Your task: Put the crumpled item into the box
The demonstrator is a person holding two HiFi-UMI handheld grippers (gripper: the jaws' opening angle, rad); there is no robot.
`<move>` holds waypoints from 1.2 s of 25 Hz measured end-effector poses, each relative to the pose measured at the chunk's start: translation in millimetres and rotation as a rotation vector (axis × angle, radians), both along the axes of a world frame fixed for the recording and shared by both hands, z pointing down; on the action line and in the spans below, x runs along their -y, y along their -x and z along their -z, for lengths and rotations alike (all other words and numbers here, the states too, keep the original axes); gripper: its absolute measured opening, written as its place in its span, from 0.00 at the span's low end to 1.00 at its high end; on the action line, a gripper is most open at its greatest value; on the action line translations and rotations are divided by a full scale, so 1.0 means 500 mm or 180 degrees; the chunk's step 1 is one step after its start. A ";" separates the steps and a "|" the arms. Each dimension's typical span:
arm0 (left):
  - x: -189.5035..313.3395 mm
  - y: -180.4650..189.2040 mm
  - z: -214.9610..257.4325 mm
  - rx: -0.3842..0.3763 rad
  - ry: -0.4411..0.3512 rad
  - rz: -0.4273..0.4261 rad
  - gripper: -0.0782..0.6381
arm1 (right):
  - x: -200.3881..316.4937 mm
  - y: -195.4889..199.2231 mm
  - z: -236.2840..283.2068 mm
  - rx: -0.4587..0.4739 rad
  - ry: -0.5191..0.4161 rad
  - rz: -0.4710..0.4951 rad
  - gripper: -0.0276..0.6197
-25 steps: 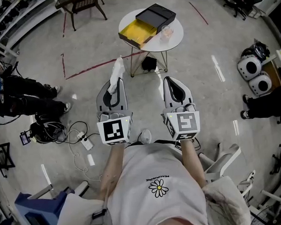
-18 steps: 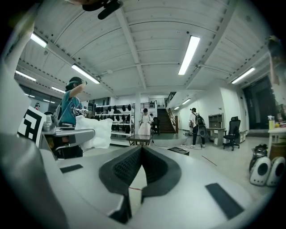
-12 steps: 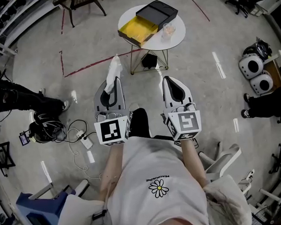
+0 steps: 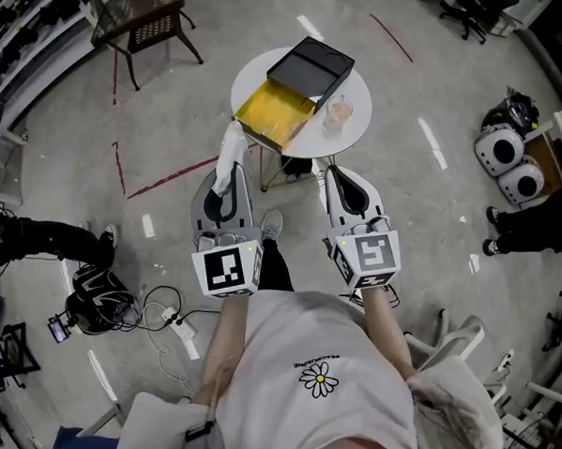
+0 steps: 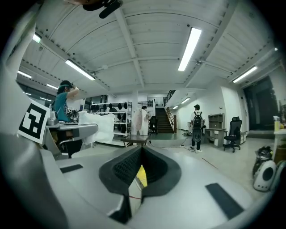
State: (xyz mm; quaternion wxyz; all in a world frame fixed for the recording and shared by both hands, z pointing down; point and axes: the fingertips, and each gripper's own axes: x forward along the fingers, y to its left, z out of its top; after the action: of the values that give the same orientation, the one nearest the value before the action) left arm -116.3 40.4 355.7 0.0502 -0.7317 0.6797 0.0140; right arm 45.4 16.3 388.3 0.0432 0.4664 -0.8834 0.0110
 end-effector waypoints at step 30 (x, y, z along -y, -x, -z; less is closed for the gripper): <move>0.598 0.107 -0.005 0.0090 0.0050 -0.0315 0.16 | 0.575 0.086 0.020 -0.0063 0.0077 -0.0417 0.05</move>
State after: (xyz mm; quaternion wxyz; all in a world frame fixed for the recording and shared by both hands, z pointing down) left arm -170.0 -258.6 358.4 0.0533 -0.7649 0.6419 0.0008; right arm 2.5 -271.1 378.5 0.0568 0.5228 -0.8504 0.0199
